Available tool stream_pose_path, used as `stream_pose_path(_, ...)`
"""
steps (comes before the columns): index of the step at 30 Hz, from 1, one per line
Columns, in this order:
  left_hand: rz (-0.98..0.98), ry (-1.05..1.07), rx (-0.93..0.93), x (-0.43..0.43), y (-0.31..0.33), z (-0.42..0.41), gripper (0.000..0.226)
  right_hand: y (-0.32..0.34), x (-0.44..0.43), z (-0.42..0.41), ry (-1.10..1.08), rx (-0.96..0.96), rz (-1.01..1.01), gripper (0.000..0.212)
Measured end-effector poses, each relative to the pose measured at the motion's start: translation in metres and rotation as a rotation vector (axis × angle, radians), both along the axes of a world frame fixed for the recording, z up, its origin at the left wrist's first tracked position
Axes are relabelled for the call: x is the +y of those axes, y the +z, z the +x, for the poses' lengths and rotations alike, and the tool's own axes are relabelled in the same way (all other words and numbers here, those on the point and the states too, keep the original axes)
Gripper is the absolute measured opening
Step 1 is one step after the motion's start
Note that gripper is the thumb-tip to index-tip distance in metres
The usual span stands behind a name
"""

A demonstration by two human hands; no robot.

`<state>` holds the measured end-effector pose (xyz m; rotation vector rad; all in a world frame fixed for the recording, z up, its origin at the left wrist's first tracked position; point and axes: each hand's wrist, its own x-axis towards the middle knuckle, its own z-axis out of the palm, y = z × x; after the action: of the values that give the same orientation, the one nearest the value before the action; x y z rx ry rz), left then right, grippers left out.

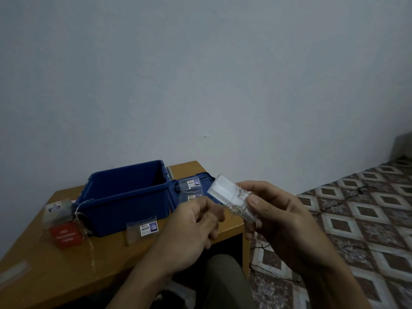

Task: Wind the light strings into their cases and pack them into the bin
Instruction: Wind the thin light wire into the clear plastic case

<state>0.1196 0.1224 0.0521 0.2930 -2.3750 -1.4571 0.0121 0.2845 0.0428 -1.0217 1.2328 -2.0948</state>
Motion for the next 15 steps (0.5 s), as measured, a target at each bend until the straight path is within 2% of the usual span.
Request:
stream_pose_path(5,-0.037,-0.141,-0.149,-0.009,0.011,0.000,0.041,0.000,0.008,-0.003,0.147,0.033,-0.002,0.038)
stream_pose_path(7,-0.018,-0.169,-0.197,-0.015,0.018,0.000,0.036,0.000,0.012,-0.003,0.169,0.089,0.044,0.035)
stream_pose_path(10,0.058,-0.166,-0.198,-0.022,0.029,-0.005,0.052,-0.001,0.014,-0.002,0.168,0.194,0.133,0.033)
stream_pose_path(12,0.071,-0.162,-0.182,-0.024,0.039,-0.007,0.049,0.001,0.012,0.000,0.144,0.277,0.211,0.027)
stream_pose_path(15,-0.013,-0.140,-0.183,-0.020,0.052,-0.009,0.047,0.003,0.010,0.002,0.090,0.359,0.298,0.019)
